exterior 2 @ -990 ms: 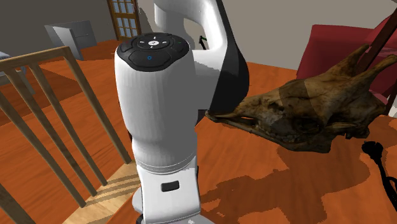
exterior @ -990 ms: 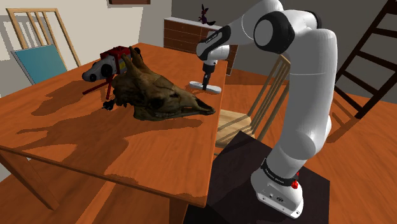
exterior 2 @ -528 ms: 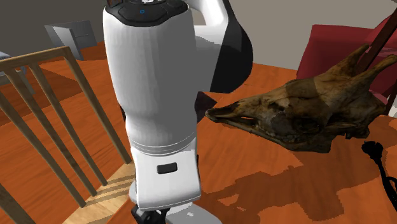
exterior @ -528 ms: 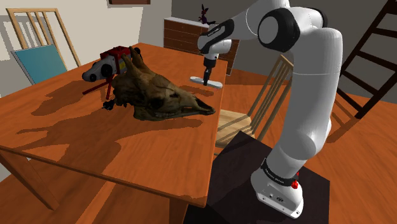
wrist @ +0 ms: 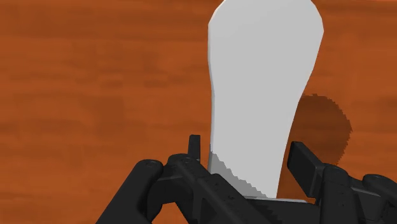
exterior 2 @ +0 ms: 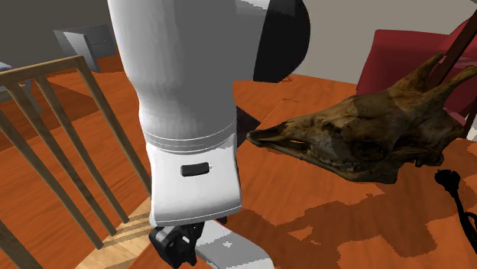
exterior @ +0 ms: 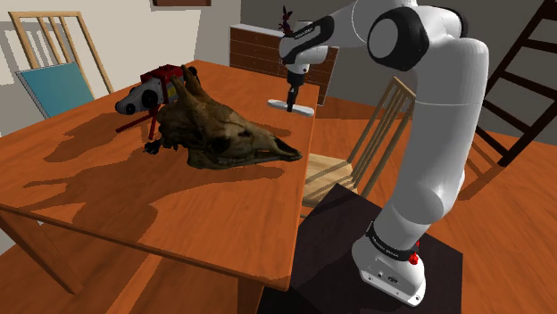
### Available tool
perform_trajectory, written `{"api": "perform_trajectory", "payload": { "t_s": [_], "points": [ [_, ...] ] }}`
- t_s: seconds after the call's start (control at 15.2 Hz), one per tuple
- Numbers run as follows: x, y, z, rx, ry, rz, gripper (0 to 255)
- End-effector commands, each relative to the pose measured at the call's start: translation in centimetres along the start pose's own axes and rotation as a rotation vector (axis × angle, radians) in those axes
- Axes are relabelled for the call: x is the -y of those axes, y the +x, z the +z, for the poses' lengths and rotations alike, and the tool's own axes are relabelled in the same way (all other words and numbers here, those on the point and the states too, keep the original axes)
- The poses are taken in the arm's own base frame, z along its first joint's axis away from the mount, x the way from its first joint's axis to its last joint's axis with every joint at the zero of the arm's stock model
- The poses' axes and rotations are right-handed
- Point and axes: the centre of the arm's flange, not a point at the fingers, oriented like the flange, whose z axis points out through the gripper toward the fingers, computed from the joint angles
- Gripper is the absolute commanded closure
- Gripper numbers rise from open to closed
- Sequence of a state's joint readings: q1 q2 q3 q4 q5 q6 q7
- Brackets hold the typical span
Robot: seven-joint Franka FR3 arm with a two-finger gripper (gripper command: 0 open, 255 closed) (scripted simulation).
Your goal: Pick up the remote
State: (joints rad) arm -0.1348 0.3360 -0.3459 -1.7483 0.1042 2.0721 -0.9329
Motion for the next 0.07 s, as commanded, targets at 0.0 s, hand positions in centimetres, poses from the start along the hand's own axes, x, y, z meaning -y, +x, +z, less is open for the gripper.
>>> {"api": "perform_trajectory", "payload": {
  "t_s": [0.0],
  "points": [
    [0.00,-0.03,-0.32,0.000,0.000,0.000,255]
  ]
}}
